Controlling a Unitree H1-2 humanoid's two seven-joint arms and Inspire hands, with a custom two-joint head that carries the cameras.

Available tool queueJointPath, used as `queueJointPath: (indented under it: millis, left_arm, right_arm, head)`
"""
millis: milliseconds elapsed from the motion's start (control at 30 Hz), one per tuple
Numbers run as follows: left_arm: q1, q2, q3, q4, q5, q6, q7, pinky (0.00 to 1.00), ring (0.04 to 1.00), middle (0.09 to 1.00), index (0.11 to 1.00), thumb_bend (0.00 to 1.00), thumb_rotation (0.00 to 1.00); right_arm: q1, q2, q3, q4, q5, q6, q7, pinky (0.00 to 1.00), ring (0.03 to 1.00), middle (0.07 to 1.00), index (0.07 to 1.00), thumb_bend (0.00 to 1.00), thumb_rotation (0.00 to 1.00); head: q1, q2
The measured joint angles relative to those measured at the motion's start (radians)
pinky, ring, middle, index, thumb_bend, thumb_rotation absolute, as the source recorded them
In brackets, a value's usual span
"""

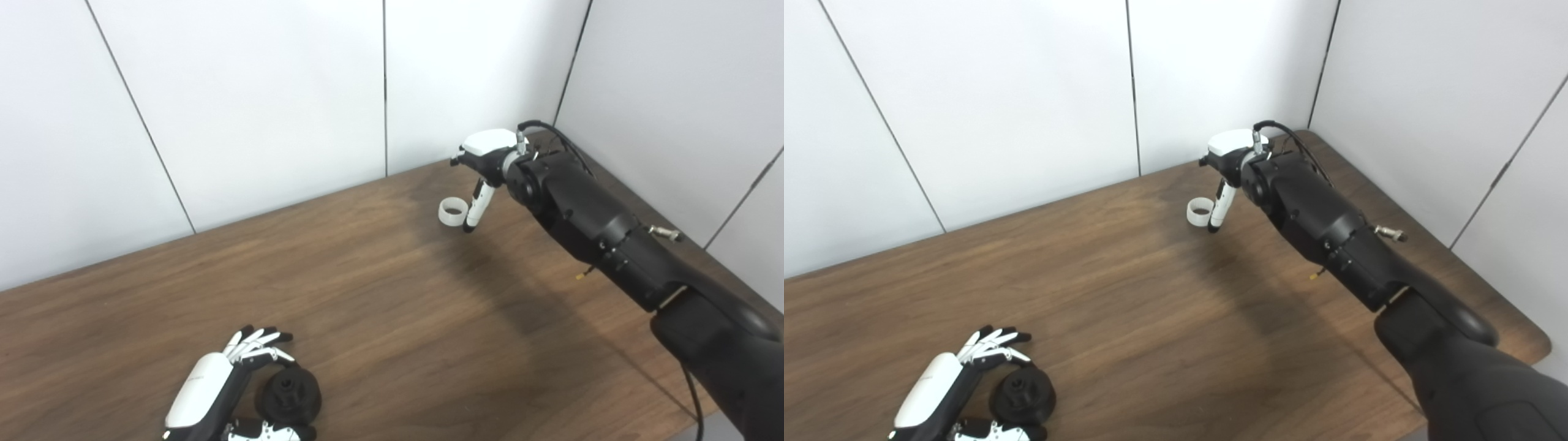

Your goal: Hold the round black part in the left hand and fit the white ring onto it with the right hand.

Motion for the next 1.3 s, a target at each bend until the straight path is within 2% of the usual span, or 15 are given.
queueJointPath:
  millis: [233, 633, 800, 1300]
  left_arm:
    - [0.009, 0.003, 0.001, -0.010, 0.000, 0.012, -0.003, 1.00, 0.905, 0.855, 0.478, 0.52, 0.05]
    - [0.013, 0.003, 0.002, -0.016, 0.000, 0.013, -0.007, 1.00, 0.903, 0.854, 0.478, 0.52, 0.05]
    - [0.013, 0.003, 0.002, -0.019, 0.000, 0.015, -0.012, 1.00, 0.905, 0.857, 0.478, 0.52, 0.05]
    - [0.015, 0.005, 0.004, -0.029, -0.004, 0.024, -0.020, 1.00, 0.905, 0.857, 0.478, 0.52, 0.05]
  right_arm:
    - [-0.009, 0.027, 0.019, 0.023, 0.000, -0.002, -0.008, 0.96, 1.000, 1.000, 0.900, 0.93, 0.36]
    - [-0.026, 0.048, 0.025, 0.097, 0.006, -0.043, -0.069, 0.92, 0.997, 1.000, 0.889, 0.96, 0.37]
    - [-0.026, 0.061, 0.026, 0.106, 0.008, -0.048, -0.078, 0.95, 1.000, 1.000, 0.889, 0.96, 0.37]
    - [-0.020, 0.060, 0.026, 0.106, 0.020, -0.051, -0.081, 0.94, 1.000, 1.000, 0.883, 0.96, 0.36]
  head:
    - [0.008, 0.005]
    - [0.014, 0.009]
    - [0.012, 0.014]
    - [0.006, 0.018]
